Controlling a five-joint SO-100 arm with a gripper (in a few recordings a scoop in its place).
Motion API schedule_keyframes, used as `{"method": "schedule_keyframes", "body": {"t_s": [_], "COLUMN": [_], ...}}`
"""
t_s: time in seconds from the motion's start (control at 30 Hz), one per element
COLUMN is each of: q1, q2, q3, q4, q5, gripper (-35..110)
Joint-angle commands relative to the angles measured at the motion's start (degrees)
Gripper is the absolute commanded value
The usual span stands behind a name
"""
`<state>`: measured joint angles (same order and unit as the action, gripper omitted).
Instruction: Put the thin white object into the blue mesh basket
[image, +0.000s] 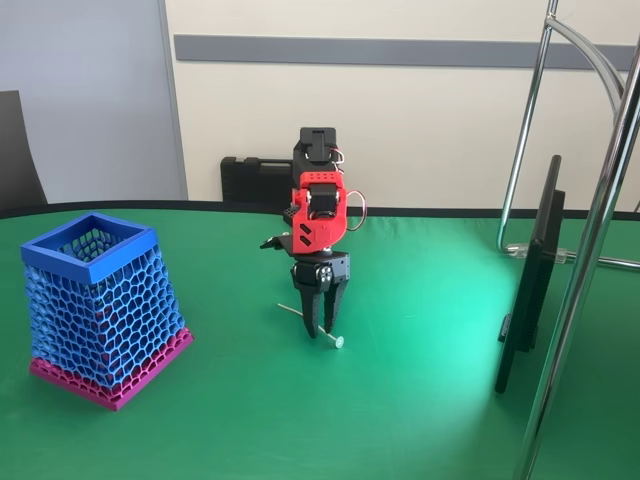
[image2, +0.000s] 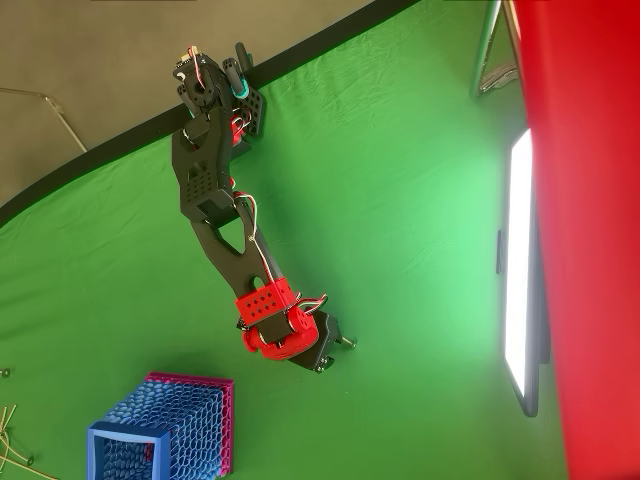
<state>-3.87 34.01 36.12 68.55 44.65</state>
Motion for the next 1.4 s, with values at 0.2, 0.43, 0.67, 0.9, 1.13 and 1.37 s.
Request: {"method": "schedule_keyframes", "body": {"t_s": [0.2,0.43,0.67,0.9,1.13,1.37], "q1": [0.0,-1.1,-1.0,-1.2,-1.8,-2.5], "q2": [0.9,1.0,-0.7,-1.3,-2.7,-5.1], "q3": [-2.6,-5.7,-8.2,-9.8,-12.0,-14.9], "q4": [2.9,6.1,7.0,8.4,9.3,10.9], "q5": [0.9,1.3,1.4,0.9,-1.3,-4.3], "gripper": [23,24,23,23,23,24]}}
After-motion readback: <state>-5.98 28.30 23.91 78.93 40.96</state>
